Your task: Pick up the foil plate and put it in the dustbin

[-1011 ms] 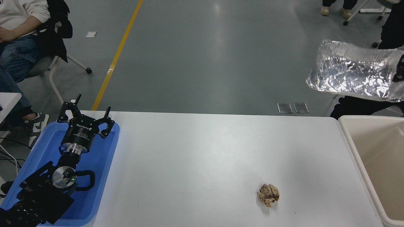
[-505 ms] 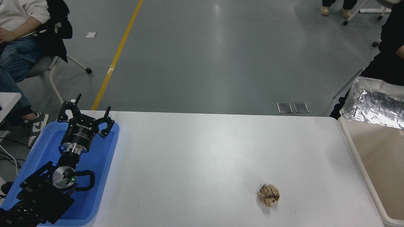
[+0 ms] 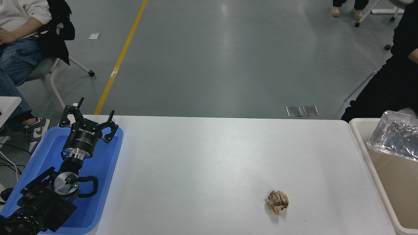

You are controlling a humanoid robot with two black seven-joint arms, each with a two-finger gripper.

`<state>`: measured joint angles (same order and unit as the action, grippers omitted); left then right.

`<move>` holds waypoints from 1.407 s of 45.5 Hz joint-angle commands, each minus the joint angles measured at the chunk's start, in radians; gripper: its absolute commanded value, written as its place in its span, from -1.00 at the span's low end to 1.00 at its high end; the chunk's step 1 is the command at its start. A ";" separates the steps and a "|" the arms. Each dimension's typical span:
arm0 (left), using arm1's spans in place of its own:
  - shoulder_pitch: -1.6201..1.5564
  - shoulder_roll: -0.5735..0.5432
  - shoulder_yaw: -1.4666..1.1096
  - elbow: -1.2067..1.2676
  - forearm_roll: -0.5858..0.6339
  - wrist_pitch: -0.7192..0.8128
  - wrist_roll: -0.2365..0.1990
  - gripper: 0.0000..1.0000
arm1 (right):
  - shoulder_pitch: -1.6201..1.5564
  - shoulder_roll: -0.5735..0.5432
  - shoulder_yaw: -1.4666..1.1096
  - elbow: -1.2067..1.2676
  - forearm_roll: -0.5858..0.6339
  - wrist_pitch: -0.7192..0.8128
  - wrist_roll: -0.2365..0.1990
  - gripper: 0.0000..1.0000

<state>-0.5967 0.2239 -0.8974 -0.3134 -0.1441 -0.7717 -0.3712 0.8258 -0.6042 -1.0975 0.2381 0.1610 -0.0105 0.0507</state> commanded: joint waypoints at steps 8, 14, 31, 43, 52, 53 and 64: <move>0.000 0.000 0.000 0.000 0.000 0.000 0.000 1.00 | -0.129 0.031 0.107 -0.076 0.000 -0.040 -0.008 -1.00; 0.000 0.000 0.000 0.000 0.000 0.000 0.000 1.00 | -0.139 0.029 0.113 -0.077 0.000 -0.045 -0.008 -1.00; 0.000 0.000 0.000 0.000 0.000 0.000 0.000 1.00 | -0.154 0.029 0.120 -0.077 0.002 -0.054 -0.009 -1.00; 0.000 0.000 0.000 0.000 0.000 0.000 0.000 1.00 | -0.148 0.032 0.165 -0.092 -0.003 -0.091 -0.006 1.00; 0.000 0.000 0.000 0.000 0.000 0.000 0.000 1.00 | -0.137 0.072 0.172 -0.099 -0.003 -0.094 -0.006 1.00; 0.000 0.000 0.000 -0.001 0.000 0.000 0.000 1.00 | -0.131 0.076 0.172 -0.099 -0.003 -0.092 -0.006 1.00; 0.000 0.000 0.000 0.000 0.000 0.000 0.000 1.00 | 0.073 0.078 0.146 -0.065 -0.067 -0.085 -0.006 1.00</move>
<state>-0.5968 0.2240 -0.8974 -0.3133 -0.1442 -0.7716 -0.3712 0.7430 -0.5341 -0.9329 0.1497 0.1524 -0.0981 0.0444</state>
